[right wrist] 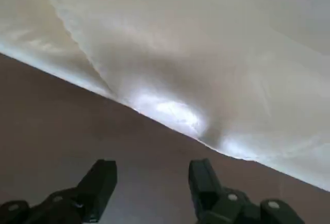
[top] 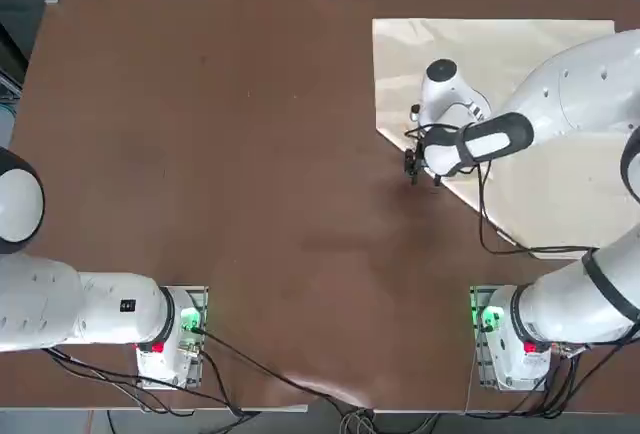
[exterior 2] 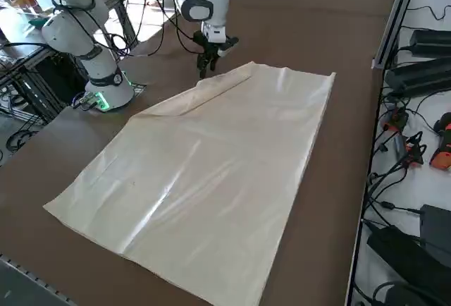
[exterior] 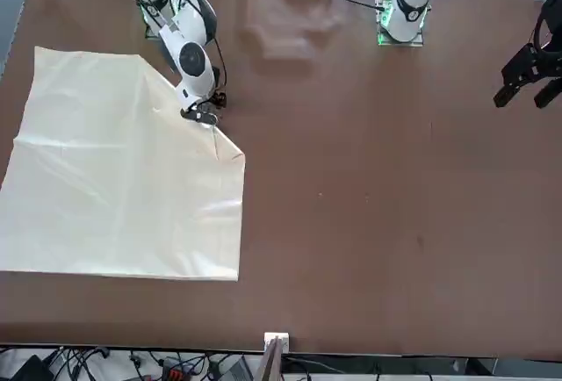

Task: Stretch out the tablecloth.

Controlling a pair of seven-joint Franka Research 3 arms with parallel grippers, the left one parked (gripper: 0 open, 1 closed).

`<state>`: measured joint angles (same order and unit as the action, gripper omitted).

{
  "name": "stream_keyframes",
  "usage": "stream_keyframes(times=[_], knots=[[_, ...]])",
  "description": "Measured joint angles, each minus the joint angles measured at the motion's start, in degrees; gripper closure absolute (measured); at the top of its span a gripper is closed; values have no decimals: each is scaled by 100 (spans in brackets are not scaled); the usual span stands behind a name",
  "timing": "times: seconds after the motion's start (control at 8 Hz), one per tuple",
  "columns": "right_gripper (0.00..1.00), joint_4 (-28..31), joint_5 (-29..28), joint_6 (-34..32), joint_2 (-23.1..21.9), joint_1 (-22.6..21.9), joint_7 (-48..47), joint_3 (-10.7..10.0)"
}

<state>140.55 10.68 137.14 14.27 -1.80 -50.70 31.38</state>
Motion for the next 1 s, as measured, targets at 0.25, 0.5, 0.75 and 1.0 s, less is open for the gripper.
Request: stream_keyframes(times=[0.25, 0.5, 0.75, 1.0], knots=[[14, -1, 63, 17, -5, 52, 81, 0], [14, -13, 143, 21, -50, 144, 242, -2], [12, -58, 385, 25, -134, 299, 386, -4], [11, -157, 444, 29, -197, 421, 624, -6]])
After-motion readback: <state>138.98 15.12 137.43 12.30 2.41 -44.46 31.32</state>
